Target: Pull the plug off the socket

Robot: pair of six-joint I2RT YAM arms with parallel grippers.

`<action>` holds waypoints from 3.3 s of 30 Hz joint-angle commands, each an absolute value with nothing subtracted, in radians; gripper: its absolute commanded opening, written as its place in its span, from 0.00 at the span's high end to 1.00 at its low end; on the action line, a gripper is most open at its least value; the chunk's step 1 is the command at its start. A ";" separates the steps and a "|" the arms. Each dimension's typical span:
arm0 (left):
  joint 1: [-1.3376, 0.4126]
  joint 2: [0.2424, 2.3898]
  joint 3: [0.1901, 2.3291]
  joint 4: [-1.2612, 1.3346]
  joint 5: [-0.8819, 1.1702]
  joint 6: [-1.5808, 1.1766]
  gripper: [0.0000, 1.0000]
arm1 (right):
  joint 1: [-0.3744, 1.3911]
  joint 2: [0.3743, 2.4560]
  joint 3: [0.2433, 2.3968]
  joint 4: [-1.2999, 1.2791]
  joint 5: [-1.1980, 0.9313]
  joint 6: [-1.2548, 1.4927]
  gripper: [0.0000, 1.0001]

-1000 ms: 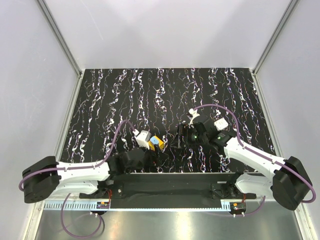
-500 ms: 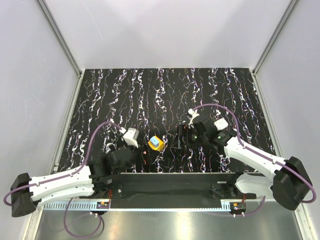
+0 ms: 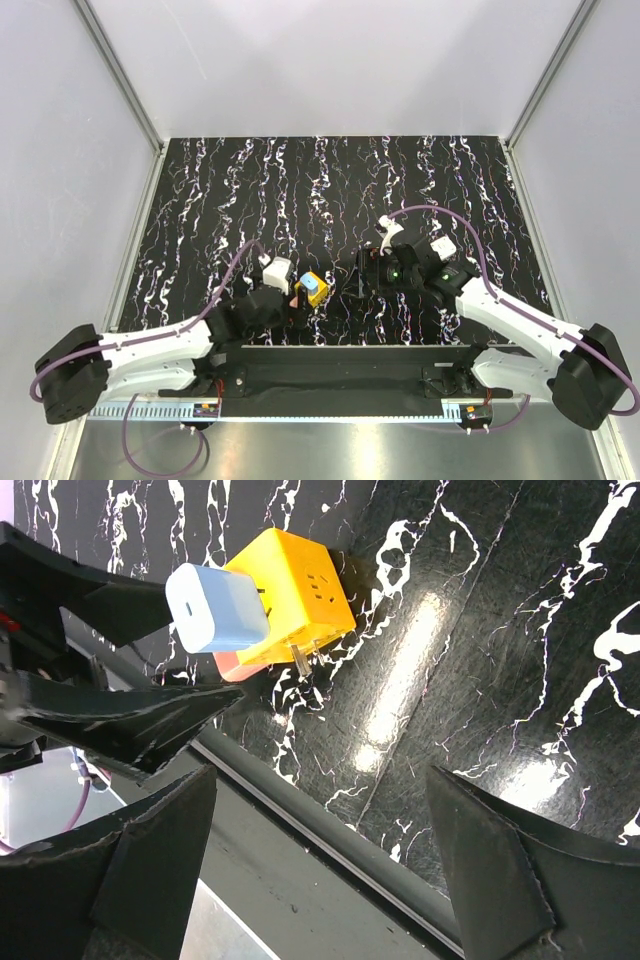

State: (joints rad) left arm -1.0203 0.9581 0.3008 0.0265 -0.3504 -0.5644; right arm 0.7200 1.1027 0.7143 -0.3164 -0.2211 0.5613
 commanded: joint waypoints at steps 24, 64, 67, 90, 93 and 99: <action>-1.008 1.166 0.345 0.327 -0.337 -0.356 0.19 | 0.729 1.178 0.839 -0.322 -0.298 0.508 0.09; -1.009 1.209 0.198 0.609 -0.290 -0.376 0.25 | 0.790 1.460 1.101 -0.457 -0.235 0.459 0.40; -1.011 1.201 0.206 0.612 -0.287 -0.376 0.25 | 0.796 1.466 1.104 -0.459 -0.236 0.460 0.40; -1.011 1.292 0.239 0.667 -0.267 -0.371 0.31 | 0.841 1.512 1.149 -0.451 -0.233 0.469 0.41; -1.011 1.307 0.232 0.692 -0.265 -0.374 0.36 | 0.850 1.519 1.157 -0.453 -0.221 0.468 0.40; -1.011 1.305 0.196 0.745 -0.281 -0.382 0.51 | 0.861 1.529 1.158 -0.454 -0.198 0.469 0.40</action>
